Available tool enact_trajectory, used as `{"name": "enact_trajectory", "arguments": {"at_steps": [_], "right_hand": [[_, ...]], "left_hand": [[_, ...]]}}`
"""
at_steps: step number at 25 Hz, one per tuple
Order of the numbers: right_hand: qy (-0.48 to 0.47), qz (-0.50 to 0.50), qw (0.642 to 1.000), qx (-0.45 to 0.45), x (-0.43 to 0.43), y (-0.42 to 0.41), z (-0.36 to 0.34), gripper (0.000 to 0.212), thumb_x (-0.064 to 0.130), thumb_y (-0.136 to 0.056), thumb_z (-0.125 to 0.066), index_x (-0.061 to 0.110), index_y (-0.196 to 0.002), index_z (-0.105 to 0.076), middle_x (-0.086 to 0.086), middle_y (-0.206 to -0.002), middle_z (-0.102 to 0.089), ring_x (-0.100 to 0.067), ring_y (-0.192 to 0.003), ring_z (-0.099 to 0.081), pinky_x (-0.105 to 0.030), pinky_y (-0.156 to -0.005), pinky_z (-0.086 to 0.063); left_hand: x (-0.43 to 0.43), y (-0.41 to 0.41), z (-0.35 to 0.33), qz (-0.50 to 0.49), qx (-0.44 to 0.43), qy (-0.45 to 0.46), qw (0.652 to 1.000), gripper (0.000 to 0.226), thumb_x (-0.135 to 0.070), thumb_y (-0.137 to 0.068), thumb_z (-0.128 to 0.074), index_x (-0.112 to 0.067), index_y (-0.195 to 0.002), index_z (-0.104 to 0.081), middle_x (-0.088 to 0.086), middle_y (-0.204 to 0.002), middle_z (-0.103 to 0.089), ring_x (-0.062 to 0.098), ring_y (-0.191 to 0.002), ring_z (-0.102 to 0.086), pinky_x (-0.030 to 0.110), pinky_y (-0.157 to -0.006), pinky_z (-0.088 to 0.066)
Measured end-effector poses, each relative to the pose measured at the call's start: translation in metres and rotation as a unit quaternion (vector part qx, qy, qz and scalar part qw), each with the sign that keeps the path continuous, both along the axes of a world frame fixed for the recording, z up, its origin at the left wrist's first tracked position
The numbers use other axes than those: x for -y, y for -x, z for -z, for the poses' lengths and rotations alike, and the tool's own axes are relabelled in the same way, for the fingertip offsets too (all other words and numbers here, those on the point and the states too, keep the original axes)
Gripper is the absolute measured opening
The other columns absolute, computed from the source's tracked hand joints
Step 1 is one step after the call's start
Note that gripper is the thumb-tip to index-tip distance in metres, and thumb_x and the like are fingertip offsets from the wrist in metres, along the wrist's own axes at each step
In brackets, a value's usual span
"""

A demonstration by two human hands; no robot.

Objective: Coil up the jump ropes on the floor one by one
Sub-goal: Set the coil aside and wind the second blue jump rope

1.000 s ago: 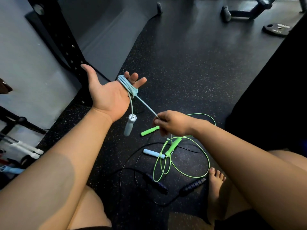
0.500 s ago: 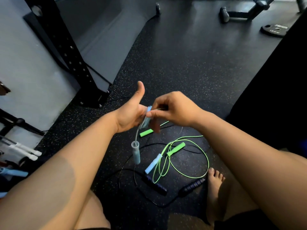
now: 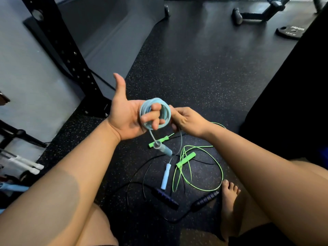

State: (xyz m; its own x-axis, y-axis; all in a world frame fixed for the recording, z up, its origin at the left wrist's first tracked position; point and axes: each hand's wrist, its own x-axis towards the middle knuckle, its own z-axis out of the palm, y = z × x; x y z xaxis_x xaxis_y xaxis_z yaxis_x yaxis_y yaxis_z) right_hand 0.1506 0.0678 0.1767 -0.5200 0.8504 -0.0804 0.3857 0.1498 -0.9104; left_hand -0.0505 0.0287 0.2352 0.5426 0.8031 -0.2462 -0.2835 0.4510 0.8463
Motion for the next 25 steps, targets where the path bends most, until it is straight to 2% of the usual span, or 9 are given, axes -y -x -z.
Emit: {"name": "enact_trajectory", "arguments": {"at_steps": [3,5,8,11,13,16,18,21,25], "right_hand": [[0.026,-0.042,0.997,0.062,0.0,0.002,0.015,0.029,0.034,-0.1,-0.057,0.009,-0.088,-0.064,-0.003,-0.068,-0.065,-0.016,-0.065,-0.059,-0.033,-0.067,-0.049],[0.041,-0.073,0.991,0.103,0.003,0.003,0.019,0.014,0.021,-0.102,-0.055,0.014,-0.096,-0.066,-0.008,-0.076,-0.071,-0.017,-0.07,-0.065,-0.033,-0.074,-0.052],[0.014,-0.114,0.978,0.176,0.009,0.008,0.016,0.016,0.02,-0.104,-0.049,0.02,-0.104,-0.066,-0.005,-0.083,-0.077,-0.018,-0.076,-0.069,-0.035,-0.08,-0.054],[-0.029,-0.131,0.971,0.197,0.013,0.015,0.005,0.02,0.025,-0.103,-0.05,0.015,-0.095,-0.065,0.003,-0.071,-0.073,-0.014,-0.067,-0.065,-0.037,-0.078,-0.053],[-0.085,-0.144,0.963,0.212,0.016,0.017,-0.006,0.023,0.027,-0.103,-0.051,0.012,-0.095,-0.066,0.004,-0.068,-0.071,-0.011,-0.064,-0.064,-0.034,-0.075,-0.053],[-0.181,-0.156,0.941,0.238,0.021,0.019,-0.017,0.027,0.03,-0.102,-0.051,0.01,-0.093,-0.066,-0.002,-0.072,-0.07,-0.02,-0.07,-0.065,-0.037,-0.073,-0.052],[-0.236,-0.159,0.931,0.229,0.024,0.019,-0.021,0.027,0.032,-0.101,-0.052,0.012,-0.093,-0.067,-0.003,-0.071,-0.069,-0.021,-0.065,-0.06,-0.039,-0.07,-0.052],[-0.298,-0.148,0.927,0.174,0.021,0.013,-0.026,0.018,0.034,-0.098,-0.061,0.022,-0.102,-0.073,0.004,-0.073,-0.069,-0.01,-0.06,-0.052,-0.032,-0.065,-0.049],[-0.236,-0.072,0.966,0.08,0.008,0.0,-0.029,0.023,0.042,-0.083,-0.078,0.021,-0.085,-0.071,0.008,-0.073,-0.071,-0.007,-0.064,-0.063,-0.03,-0.062,-0.051]], "left_hand": [[-0.006,0.01,0.001,-0.065,0.082,-0.009,0.994,0.119,-0.105,-0.06,-0.003,-0.004,-0.085,-0.06,0.004,-0.06,-0.05,0.028,-0.069,-0.058,0.037,-0.095,-0.044],[-0.008,0.013,0.003,-0.114,0.126,-0.029,0.985,0.121,-0.103,-0.065,-0.011,0.001,-0.104,-0.059,0.009,-0.077,-0.058,0.028,-0.078,-0.062,0.04,-0.099,-0.05],[-0.011,0.013,0.004,-0.2,0.165,-0.059,0.964,0.123,-0.098,-0.073,-0.018,0.007,-0.129,-0.049,0.015,-0.101,-0.062,0.03,-0.096,-0.067,0.052,-0.109,-0.047],[-0.016,0.016,0.009,-0.248,0.138,-0.078,0.956,0.128,-0.094,-0.077,-0.015,0.016,-0.138,-0.041,0.024,-0.121,-0.061,0.036,-0.123,-0.062,0.055,-0.111,-0.045],[-0.018,0.018,0.012,-0.258,0.065,-0.091,0.96,0.128,-0.091,-0.077,-0.008,0.015,-0.144,-0.034,0.027,-0.131,-0.063,0.036,-0.13,-0.06,0.052,-0.116,-0.04],[-0.02,0.014,0.021,-0.196,-0.123,-0.113,0.966,0.136,-0.103,-0.06,-0.017,0.0,-0.146,-0.037,0.016,-0.134,-0.067,0.026,-0.134,-0.058,0.044,-0.123,-0.026],[-0.019,0.008,0.03,-0.11,-0.238,-0.121,0.957,0.138,-0.111,-0.04,-0.029,-0.009,-0.13,-0.052,0.011,-0.13,-0.07,0.02,-0.13,-0.059,0.04,-0.118,-0.028],[-0.013,0.0,0.035,0.07,-0.31,-0.124,0.94,0.134,-0.105,-0.058,-0.006,0.01,-0.102,-0.06,0.015,-0.096,-0.073,0.02,-0.103,-0.069,0.039,-0.102,-0.04],[-0.005,-0.005,0.034,0.17,-0.334,-0.077,0.924,0.131,-0.088,-0.069,0.01,0.013,-0.106,-0.064,0.023,-0.082,-0.073,0.046,-0.096,-0.07,0.049,-0.103,-0.045]]}}
